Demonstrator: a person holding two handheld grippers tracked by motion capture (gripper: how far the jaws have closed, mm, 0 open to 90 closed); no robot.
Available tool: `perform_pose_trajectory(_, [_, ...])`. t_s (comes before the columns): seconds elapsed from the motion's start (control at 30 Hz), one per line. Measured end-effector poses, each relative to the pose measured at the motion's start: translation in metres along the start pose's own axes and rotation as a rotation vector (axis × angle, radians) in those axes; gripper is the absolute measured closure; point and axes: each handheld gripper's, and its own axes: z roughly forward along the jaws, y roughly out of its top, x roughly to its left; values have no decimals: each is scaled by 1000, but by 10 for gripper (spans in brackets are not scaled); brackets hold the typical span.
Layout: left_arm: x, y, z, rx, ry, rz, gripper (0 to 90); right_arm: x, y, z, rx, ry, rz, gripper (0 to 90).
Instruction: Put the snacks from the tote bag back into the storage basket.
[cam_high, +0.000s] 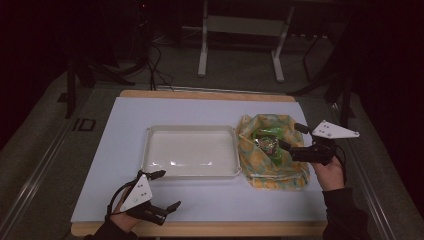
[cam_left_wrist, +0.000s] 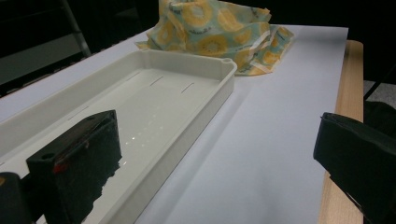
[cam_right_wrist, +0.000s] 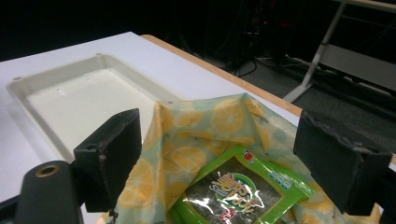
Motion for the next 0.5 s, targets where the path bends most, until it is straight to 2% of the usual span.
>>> perform_pose_trajectory(0.13, [0, 0, 0, 1, 0, 5, 13, -6, -3, 7, 1, -22, 5, 149])
perform_pose_trajectory(0.27, [0, 0, 0, 0, -1, 4, 13, -14, -8, 15, 18, -28, 43, 148])
perform_pose_trajectory(0.33, [-1, 0, 0, 0, -2, 6, 13, -18, -10, 19, 38, -45, 45, 148])
perform_pose_trajectory(0.47, [0, 0, 0, 2, -3, 8, 13, -25, -14, 24, 40, -31, 99, 149])
perform_pose_trajectory(0.5, [0, 0, 0, 2, -3, 8, 13, -25, -14, 24, 40, -31, 99, 149])
